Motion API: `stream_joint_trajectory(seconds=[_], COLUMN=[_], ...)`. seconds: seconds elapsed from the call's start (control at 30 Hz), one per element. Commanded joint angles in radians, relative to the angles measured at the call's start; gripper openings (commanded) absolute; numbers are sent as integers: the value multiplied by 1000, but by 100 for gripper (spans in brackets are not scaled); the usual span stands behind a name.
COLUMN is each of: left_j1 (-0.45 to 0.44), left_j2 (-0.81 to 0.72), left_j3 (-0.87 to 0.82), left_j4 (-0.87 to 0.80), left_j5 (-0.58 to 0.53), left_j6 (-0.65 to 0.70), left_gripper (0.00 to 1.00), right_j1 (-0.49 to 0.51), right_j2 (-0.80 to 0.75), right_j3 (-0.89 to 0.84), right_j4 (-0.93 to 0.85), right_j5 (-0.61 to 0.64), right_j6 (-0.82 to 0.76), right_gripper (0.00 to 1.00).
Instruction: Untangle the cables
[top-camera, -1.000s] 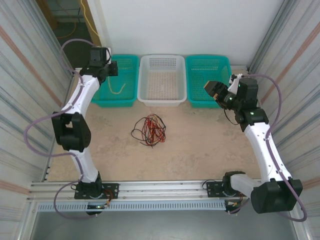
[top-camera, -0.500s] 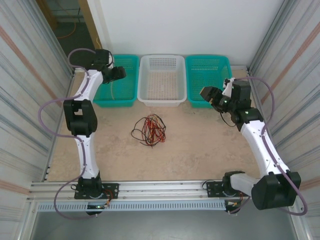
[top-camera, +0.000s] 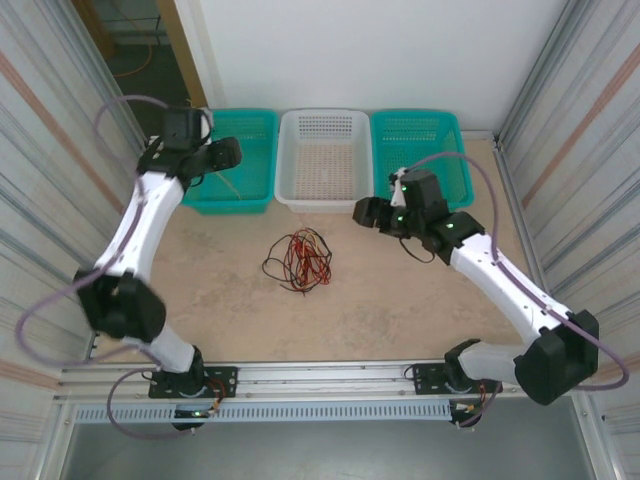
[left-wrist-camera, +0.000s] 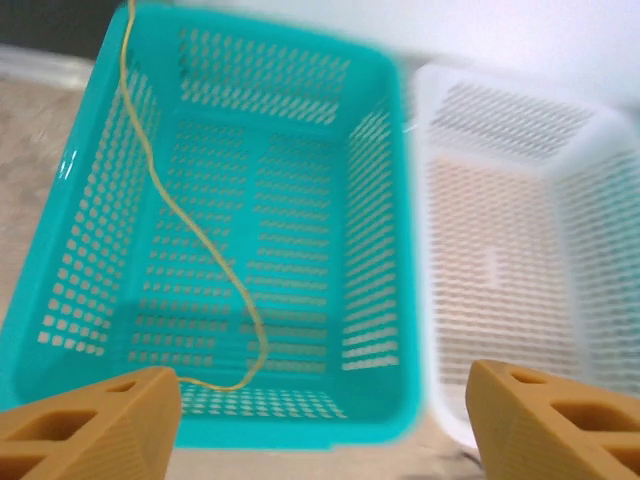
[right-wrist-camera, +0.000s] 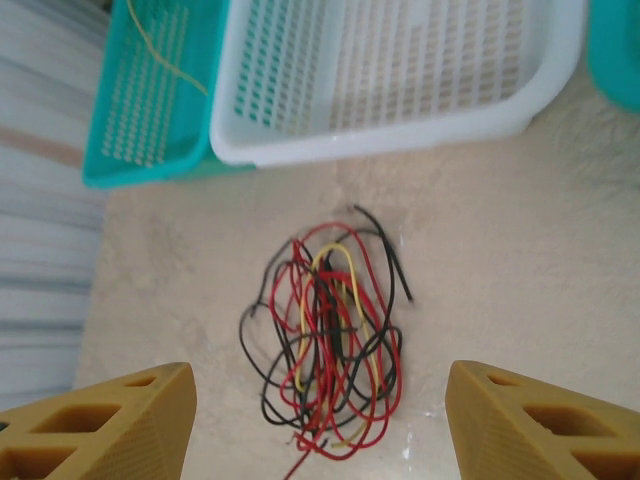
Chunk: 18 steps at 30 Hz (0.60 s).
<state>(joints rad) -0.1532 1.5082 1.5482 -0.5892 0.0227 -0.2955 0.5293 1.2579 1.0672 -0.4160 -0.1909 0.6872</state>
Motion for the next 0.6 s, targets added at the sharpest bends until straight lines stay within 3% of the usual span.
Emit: stream_joint_trajectory(seconds=[0.0, 0.13, 0.23, 0.33, 0.43, 0.57], left_j1=[-24, -80, -175, -228, -241, -257], left_j2=[-100, -228, -310, -317, -302, -263], left_j3=[-191, -482, -631, -691, -749, -770], left_j4=[57, 119, 144, 120, 180, 253], left_j5=[267, 407, 378, 349, 368, 384], left_j6=[-103, -206, -213, -237, -304, -350], left_gripper=[68, 52, 48, 34, 31, 30], right_j1=[88, 195, 235, 239, 241, 269], right_j2=[50, 133, 211, 278, 341, 378], right_j3=[-45, -52, -3, 61, 110, 117], right_j4=[-19, 8, -9, -7, -3, -17], right_j5=[89, 106, 118, 105, 79, 88], right_j6=[6, 28, 19, 4, -2, 2], right_gripper=[66, 64, 61, 51, 44, 44])
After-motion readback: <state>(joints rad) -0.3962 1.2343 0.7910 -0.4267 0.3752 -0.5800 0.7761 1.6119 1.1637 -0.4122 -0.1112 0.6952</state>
